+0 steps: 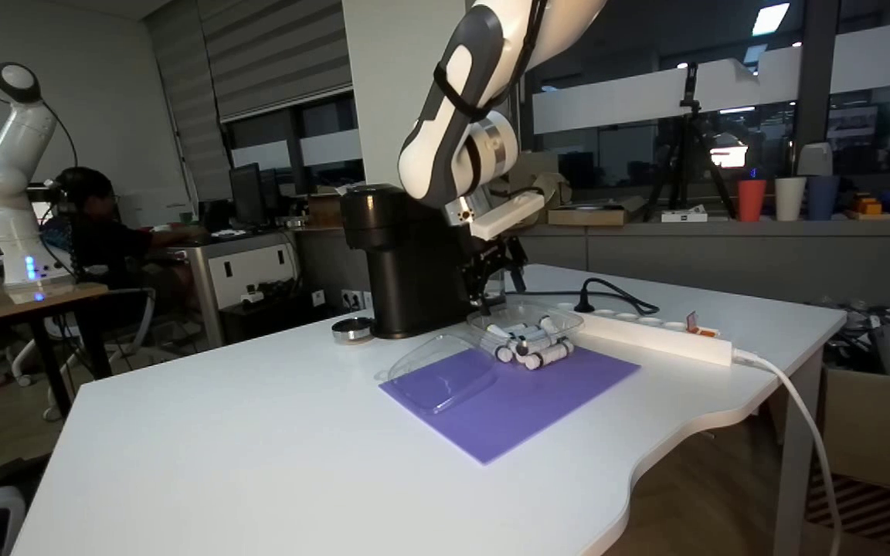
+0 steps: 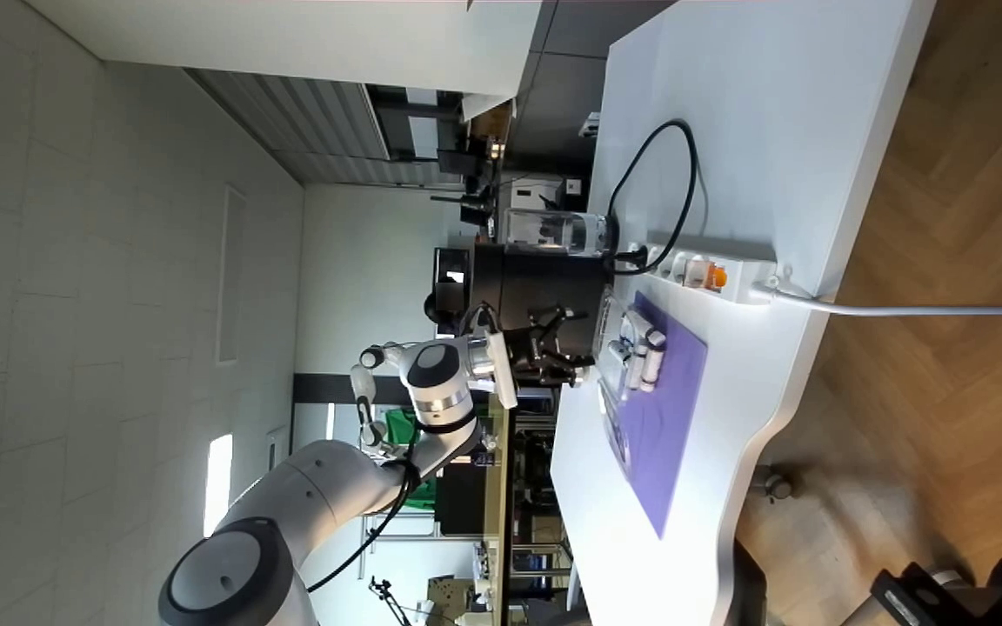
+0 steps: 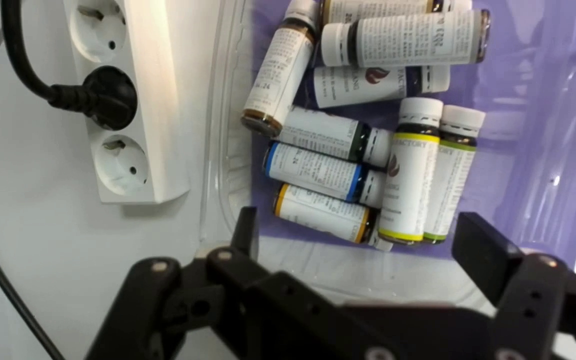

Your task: Pick up the bottle from the bowl and put it on the table

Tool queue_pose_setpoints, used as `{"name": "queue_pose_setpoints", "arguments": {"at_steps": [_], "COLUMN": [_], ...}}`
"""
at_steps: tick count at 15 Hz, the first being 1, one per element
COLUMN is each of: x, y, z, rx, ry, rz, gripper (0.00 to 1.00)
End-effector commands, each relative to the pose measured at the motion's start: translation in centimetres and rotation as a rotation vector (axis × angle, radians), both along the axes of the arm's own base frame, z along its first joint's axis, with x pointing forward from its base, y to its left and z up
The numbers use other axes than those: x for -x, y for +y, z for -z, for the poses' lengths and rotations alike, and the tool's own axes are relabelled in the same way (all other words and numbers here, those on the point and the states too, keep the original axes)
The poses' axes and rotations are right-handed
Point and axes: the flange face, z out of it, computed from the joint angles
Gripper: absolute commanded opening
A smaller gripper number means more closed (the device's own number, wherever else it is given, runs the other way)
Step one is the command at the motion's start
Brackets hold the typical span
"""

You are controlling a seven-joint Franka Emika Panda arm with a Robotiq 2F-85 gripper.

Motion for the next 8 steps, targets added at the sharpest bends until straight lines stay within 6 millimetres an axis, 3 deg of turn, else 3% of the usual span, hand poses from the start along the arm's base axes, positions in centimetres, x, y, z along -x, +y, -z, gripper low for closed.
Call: {"name": "queue_pose_setpoints", "arguments": {"at_steps": [1, 8], "x": [0.6, 0.9], "y": [-0.4, -1.1], "z": [0.1, 2.0], "rx": [-0.036, -0.066], "ry": [0.005, -0.053], "rz": [-0.011, -0.073], "gripper": [1.00, 1.00]}}
